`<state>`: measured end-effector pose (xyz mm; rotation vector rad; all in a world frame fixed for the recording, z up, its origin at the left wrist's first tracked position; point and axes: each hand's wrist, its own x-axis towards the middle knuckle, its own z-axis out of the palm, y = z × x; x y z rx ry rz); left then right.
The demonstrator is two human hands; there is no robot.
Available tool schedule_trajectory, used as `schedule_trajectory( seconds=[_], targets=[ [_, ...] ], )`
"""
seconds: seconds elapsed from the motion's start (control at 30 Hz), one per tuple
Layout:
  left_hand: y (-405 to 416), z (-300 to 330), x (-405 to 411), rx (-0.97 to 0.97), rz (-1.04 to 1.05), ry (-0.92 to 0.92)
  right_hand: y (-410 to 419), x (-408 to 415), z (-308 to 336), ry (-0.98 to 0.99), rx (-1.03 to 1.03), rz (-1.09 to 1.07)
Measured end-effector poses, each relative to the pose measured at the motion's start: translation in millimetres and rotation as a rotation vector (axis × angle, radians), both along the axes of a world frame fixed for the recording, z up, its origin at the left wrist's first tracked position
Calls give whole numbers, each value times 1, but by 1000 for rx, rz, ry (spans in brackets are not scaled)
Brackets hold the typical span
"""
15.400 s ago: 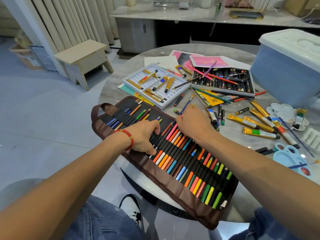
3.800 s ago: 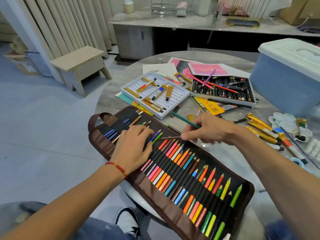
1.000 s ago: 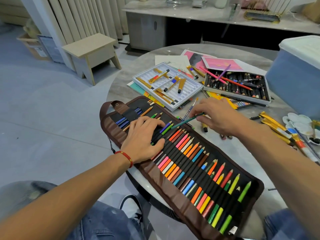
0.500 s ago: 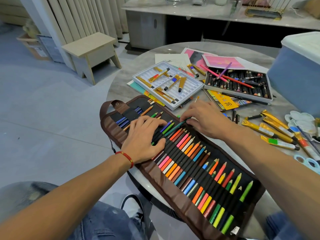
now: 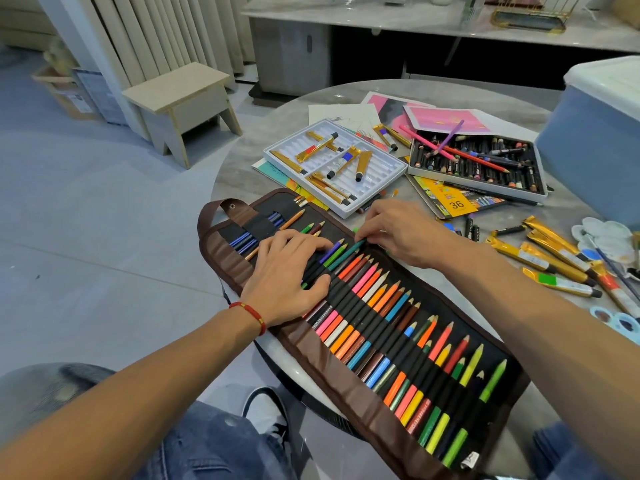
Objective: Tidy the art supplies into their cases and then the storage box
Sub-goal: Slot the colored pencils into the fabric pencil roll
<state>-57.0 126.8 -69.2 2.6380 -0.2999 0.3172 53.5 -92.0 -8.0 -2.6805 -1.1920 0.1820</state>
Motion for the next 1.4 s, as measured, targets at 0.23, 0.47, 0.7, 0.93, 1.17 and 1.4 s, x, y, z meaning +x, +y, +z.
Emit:
schedule_trajectory(
  seconds=[0.23, 0.47, 0.7, 0.93, 1.17, 1.4],
  targets=[
    [0, -1, 1, 5, 1, -8, 9, -7, -5, 32, 53, 46],
    [1, -1, 0, 5, -1, -5, 1, -9, -3, 15, 17, -61],
    [1, 0, 0, 3, 7, -9, -15, -12, 1, -30, 115, -331],
    [1, 1, 0, 4, 7, 4, -5, -20, -3, 176, 362, -573],
    [0, 2, 0, 15, 10, 9, 23, -46, -10, 324, 399, -664],
    [0, 3, -1, 32, 15, 38, 49, -86, -25, 208, 383, -632]
  ],
)
